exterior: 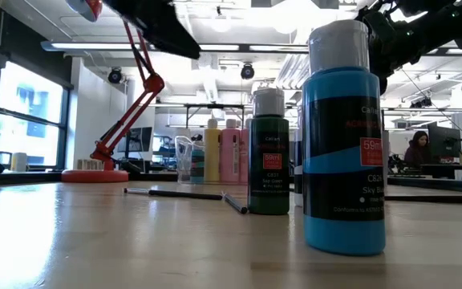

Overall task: Pick & Place Paint Supplies
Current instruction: Put the small white paint bottle into the transparent bin

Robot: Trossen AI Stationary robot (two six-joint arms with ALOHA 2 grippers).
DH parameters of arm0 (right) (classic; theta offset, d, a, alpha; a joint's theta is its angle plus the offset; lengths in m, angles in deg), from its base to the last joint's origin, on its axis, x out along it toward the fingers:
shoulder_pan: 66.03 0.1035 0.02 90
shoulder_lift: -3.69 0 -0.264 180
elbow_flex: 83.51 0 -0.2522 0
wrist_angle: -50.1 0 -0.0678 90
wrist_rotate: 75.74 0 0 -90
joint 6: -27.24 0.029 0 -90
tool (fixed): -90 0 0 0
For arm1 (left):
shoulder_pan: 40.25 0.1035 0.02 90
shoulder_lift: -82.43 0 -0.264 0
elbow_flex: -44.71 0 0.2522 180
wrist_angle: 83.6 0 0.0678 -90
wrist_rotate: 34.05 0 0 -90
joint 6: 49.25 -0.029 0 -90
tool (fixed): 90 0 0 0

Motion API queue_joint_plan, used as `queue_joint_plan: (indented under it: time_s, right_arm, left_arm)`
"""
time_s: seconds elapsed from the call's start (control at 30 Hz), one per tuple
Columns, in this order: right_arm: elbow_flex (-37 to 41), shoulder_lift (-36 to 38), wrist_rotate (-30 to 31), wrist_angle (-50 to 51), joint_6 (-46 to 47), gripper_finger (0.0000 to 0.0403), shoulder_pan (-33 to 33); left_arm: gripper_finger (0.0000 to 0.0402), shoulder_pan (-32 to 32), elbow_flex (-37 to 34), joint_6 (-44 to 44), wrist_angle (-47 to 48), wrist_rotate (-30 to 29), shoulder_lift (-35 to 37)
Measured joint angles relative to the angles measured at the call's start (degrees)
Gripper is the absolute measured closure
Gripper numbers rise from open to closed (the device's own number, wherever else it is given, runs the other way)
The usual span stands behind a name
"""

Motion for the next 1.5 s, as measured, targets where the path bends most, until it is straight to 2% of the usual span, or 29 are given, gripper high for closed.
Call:
queue_joint_plan:
  time_s: [0.17,0.5,0.73,0.87,1.23,1.4,1.5]
  right_arm:
    - [0.0,0.0,0.0,0.0,0.0,0.0395,0.0]
    - [0.0,0.0,0.0,-0.1,-2.5,0.0395,0.0]
    - [0.0,0.0,-0.1,-0.1,-2.5,0.0395,0.0]
    - [0.0,0.0,-0.8,-0.1,-2.5,0.0395,0.0]
    - [0.0,0.0,-1.5,-0.4,-2.3,0.0395,0.0]
    - [0.0,0.0,-1.5,-0.4,-2.3,0.0395,0.0]
    - [0.0,0.0,-1.5,-0.4,-2.3,0.0395,0.0]
  left_arm:
    - [0.0132,-2.1,-7.2,-3.3,-4.5,1.7,8.2]
    - [0.0132,-2.0,-17.7,-9.0,-7.4,11.9,27.3]
    - [0.0132,-1.9,-24.2,-7.6,-8.1,12.1,37.2]
    - [0.0132,-1.9,-24.6,-2.7,-6.4,12.1,39.1]
    - [0.0132,-1.9,-24.6,-2.0,-5.7,12.1,38.7]
    - [0.0132,-1.9,-24.6,3.6,-5.7,12.1,38.7]
    - [0.0132,-1.9,-24.6,3.8,-5.7,12.1,38.7]
